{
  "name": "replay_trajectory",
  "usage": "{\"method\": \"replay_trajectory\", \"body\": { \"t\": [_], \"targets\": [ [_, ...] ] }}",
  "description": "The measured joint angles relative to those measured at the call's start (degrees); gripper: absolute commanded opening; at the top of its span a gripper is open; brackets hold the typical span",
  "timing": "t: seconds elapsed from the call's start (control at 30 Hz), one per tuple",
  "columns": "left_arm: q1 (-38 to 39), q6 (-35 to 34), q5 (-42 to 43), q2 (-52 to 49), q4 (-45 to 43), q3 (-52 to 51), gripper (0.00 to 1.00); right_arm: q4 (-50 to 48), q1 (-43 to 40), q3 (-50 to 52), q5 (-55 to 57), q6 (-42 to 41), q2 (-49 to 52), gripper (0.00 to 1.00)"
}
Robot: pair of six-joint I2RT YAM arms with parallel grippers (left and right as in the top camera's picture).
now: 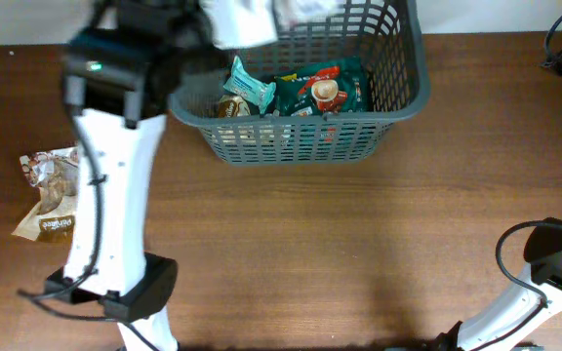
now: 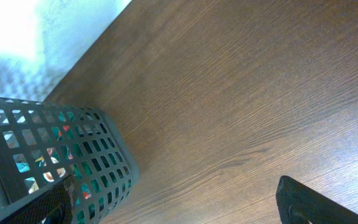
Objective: Pack container
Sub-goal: 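Lift the tissue stack with the left gripper and carry it into the basket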
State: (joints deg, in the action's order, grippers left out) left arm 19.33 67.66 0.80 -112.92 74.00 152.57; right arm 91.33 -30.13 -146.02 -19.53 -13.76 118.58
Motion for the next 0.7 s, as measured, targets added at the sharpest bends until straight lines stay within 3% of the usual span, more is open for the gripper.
{"method": "replay_trajectory", "body": {
  "t": [0.37,0.7],
  "targets": [
    [2.36,3.87,1.18,-15.69,-11.08,0.00,0.02,0.00,0.00,0.00,0.00,0.00,0.00,0.99],
    [2.43,-0.52,0.70,-26.77,-13.86,-0.24,0.02,0.00,0.00,0.00,0.00,-0.02,0.00,0.99]
  ]
}}
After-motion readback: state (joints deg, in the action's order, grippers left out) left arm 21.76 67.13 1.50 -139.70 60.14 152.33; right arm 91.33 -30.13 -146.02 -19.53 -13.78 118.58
